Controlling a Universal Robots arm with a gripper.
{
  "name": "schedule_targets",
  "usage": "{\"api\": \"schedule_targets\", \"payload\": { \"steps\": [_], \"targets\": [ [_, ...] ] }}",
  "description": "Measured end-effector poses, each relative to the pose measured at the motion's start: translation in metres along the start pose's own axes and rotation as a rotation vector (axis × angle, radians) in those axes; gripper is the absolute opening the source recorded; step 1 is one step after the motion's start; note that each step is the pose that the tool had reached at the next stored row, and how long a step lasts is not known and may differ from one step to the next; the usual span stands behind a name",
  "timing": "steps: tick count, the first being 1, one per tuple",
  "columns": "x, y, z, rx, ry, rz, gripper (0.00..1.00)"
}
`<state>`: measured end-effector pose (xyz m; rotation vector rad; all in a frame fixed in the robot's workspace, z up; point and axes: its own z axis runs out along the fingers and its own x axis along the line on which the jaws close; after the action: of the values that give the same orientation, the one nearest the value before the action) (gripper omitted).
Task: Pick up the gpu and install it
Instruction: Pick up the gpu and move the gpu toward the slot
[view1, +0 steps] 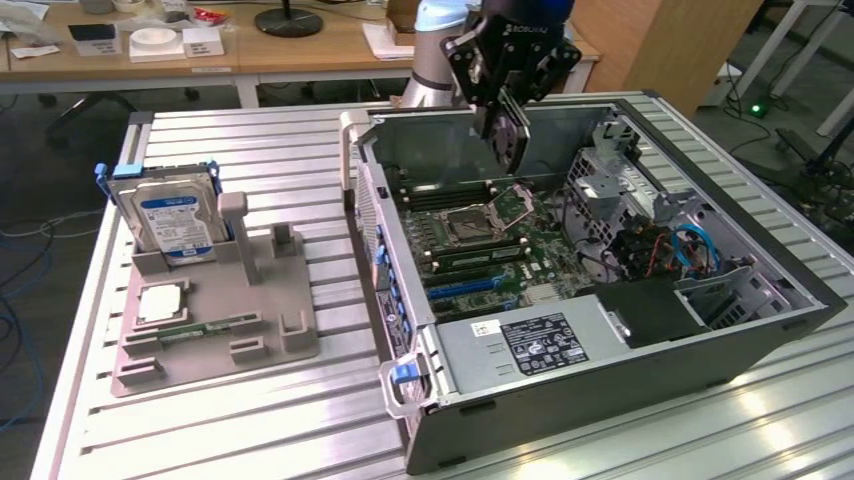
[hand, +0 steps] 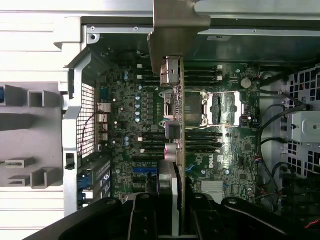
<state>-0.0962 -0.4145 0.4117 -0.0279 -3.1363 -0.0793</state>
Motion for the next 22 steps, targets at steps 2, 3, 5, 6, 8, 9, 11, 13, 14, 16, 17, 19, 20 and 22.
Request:
{"api": "schedule_targets", "payload": {
  "steps": [2, 3, 5, 6, 8, 9, 11, 13, 14, 16, 17, 19, 20, 22],
  "targets": [
    [-0.004, 0.0001, 0.0001, 0.0000, 0.0000, 0.000, 0.28],
    [-0.006, 0.0001, 0.0002, 0.0000, 0.0000, 0.000, 0.28],
    [-0.010, 0.0002, 0.0004, -0.0001, -0.0001, 0.000, 0.28],
    [-0.013, 0.0002, 0.0004, 0.0000, 0.0000, 0.000, 0.28],
    [-0.019, 0.0003, 0.0006, -0.0001, -0.0001, 0.000, 0.28],
    [-0.022, 0.0003, 0.0006, -0.0001, -0.0001, 0.000, 0.28],
    [-0.027, 0.0004, 0.0007, 0.0000, -0.0001, 0.000, 0.28],
    [-0.033, 0.0006, 0.0008, 0.0000, 0.0000, 0.000, 0.28],
    [-0.035, 0.0006, 0.0008, 0.0000, 0.0000, 0.000, 0.28],
    [-0.041, 0.0007, 0.0009, 0.0000, 0.0000, 0.000, 0.28],
    [-0.043, 0.0007, 0.0009, 0.0000, 0.0000, 0.000, 0.28],
    [-0.049, 0.0008, 0.0010, 0.0000, 0.0000, 0.000, 0.28],
    [-0.052, 0.0009, 0.0011, 0.0000, 0.0000, 0.000, 0.28],
    [-0.059, 0.0010, 0.0011, 0.0000, 0.0000, 0.000, 0.28]
  ]
}}
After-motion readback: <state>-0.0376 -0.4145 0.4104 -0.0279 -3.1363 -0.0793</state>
